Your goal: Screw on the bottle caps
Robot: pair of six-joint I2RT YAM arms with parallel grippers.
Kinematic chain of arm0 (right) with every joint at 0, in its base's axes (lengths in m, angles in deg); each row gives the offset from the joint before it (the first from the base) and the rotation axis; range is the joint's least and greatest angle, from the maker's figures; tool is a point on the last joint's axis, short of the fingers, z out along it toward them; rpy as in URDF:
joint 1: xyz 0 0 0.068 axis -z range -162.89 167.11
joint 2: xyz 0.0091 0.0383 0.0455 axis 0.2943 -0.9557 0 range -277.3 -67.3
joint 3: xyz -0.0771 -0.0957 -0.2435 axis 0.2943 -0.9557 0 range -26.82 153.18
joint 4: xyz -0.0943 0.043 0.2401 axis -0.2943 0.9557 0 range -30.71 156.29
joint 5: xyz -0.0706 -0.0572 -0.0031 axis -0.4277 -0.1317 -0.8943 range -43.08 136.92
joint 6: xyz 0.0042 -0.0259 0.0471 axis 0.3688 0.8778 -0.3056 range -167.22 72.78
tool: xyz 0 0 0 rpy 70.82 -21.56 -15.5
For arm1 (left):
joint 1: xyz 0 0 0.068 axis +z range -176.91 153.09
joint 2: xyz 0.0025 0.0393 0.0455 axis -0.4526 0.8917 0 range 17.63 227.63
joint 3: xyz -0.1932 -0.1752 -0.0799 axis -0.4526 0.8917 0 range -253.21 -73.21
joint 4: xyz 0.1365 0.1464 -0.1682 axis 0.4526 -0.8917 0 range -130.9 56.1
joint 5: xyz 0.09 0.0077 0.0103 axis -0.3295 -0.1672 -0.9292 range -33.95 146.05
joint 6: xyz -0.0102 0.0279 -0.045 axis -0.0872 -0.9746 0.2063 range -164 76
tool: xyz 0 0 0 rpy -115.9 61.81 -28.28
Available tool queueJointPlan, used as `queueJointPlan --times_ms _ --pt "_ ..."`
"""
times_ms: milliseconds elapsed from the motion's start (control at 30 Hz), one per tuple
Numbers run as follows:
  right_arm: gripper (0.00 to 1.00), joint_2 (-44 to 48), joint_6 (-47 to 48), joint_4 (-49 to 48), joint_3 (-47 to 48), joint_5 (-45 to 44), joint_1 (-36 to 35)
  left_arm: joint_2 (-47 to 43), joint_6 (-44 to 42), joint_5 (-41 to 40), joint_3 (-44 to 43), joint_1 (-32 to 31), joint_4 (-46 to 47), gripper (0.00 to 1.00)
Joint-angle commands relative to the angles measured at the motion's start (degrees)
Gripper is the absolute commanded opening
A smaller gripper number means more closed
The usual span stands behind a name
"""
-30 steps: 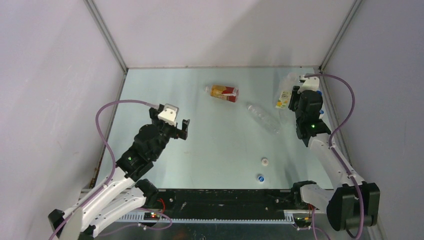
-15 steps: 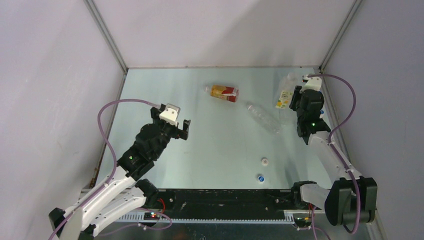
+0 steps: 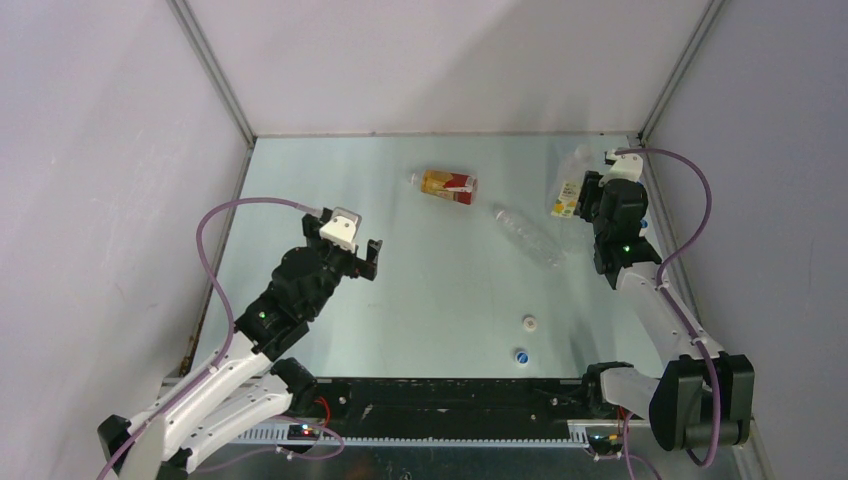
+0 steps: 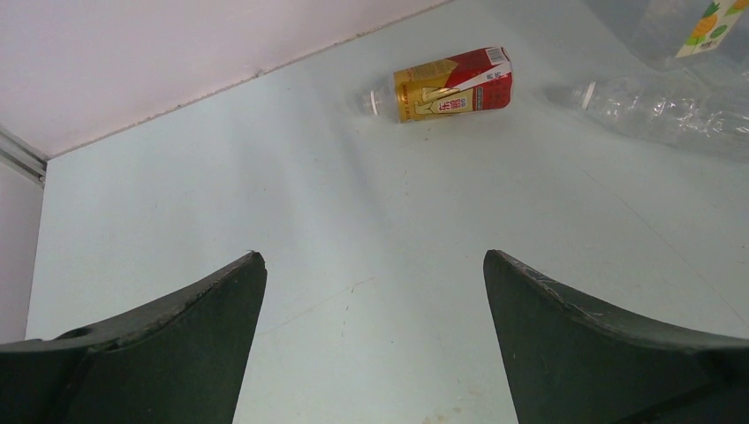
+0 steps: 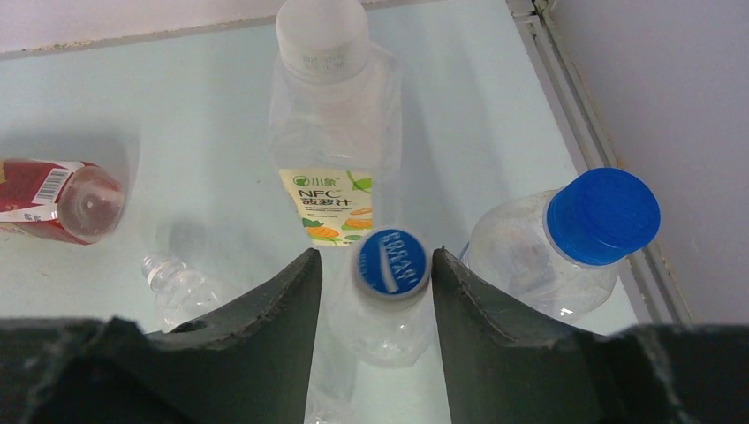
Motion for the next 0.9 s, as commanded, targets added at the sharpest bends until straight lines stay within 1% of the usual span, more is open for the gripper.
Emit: queueJointPlan --times_ms 0,267,467,533,600,667,733,867 --pt "0.52 1.0 -0.6 -1.1 -0.2 0.4 0.3 -0.2 0.0 1.2 -0.6 0.3 1.1 1.0" --pt "0.53 2.4 -0.1 -0.8 -0.2 -0.2 0.3 -0.2 0.0 1.4 -0.7 0.3 1.0 1.0" --pt "0.61 6.8 2.4 1.2 -0.1 1.0 0.4 -0.1 0.3 1.5 -0.8 0.3 1.0 1.0" --pt "0.65 8.7 4.3 3.8 0.8 2.9 0.3 0.0 0.4 1.7 -0.8 0.3 1.0 1.0" --pt "0.7 10.2 5.8 8.9 2.7 7.2 0.3 0.3 0.7 1.7 -1.0 0.3 0.9 1.0" --pt "0.72 11.3 7.9 12.7 4.9 11.5 0.0 0.7 1.5 1.6 -1.3 0.4 0.9 1.0" --pt "0.74 10.9 9.5 17.1 7.7 15.4 -1.1 1.3 2.5 1.5 -1.7 0.4 0.7 1.0" --pt "0.78 7.8 12.3 25.4 13.4 19.0 -5.8 2.8 4.8 1.1 -2.7 0.3 0.2 1.0"
